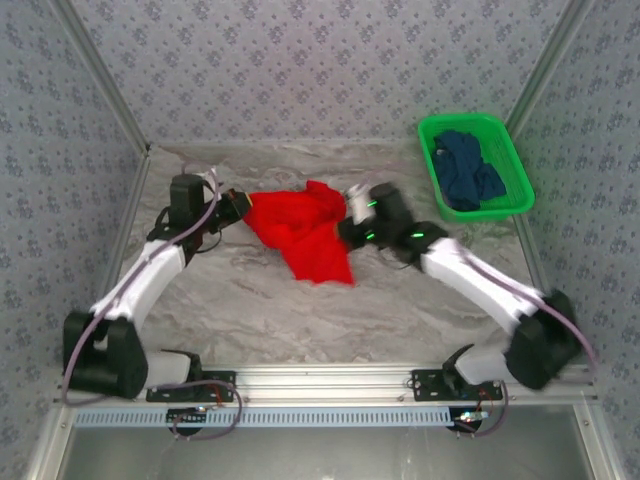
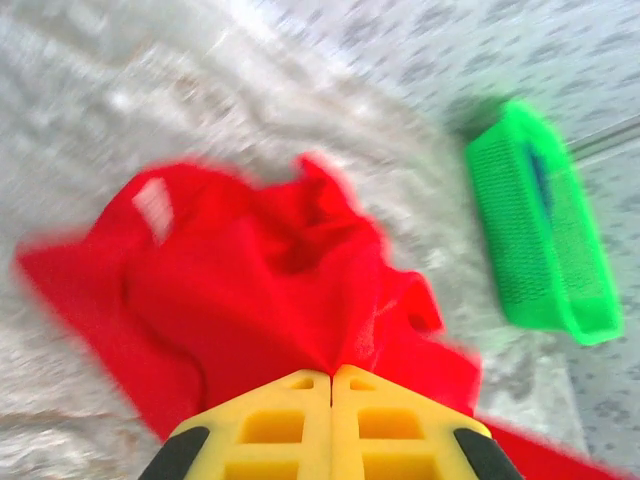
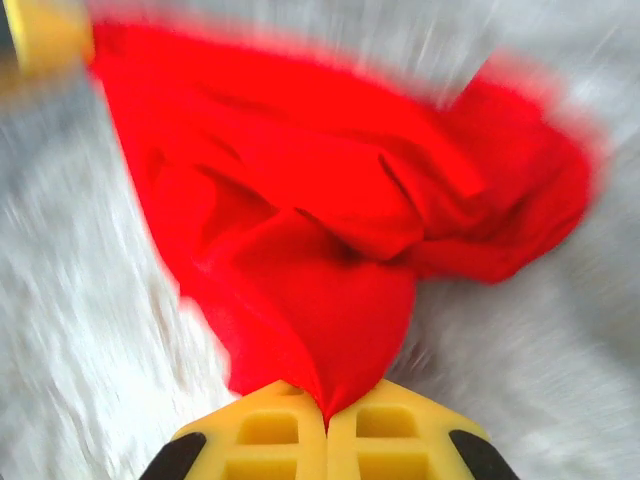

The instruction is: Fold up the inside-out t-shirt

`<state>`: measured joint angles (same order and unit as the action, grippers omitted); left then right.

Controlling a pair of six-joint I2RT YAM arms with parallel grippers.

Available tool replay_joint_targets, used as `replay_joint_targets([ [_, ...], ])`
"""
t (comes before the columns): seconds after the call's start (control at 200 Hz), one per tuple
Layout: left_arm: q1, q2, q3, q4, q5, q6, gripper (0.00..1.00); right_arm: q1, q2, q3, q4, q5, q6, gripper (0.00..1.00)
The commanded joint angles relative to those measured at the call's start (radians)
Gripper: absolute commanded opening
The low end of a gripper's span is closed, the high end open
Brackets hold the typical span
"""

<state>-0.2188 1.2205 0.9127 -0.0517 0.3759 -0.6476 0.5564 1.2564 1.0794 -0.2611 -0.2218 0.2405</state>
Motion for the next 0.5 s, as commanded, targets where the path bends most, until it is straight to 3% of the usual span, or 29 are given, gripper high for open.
replay_joint_targets([
  [0.0, -0.080, -0.176, 0.080, 0.025, -0.107, 0.015, 0.00, -0.115, -0.158, 0.147, -0.108, -0.054, 0.022, 0.00],
  [0.15, -0.102, -0.245, 0.139, 0.058, -0.170, 0.026, 0.00, -0.177, -0.154, 0.334, -0.175, -0.031, 0.021, 0.00],
  [0.36, -0.102, -0.168, 0.322, -0.063, -0.194, 0.112, 0.00, -0.184, -0.114, 0.488, -0.218, 0.039, -0.017, 0.00],
  [0.495, -0.108, -0.108, 0.332, -0.092, -0.157, 0.102, 0.00, -0.206, -0.097, 0.514, -0.253, 0.071, -0.012, 0.00],
])
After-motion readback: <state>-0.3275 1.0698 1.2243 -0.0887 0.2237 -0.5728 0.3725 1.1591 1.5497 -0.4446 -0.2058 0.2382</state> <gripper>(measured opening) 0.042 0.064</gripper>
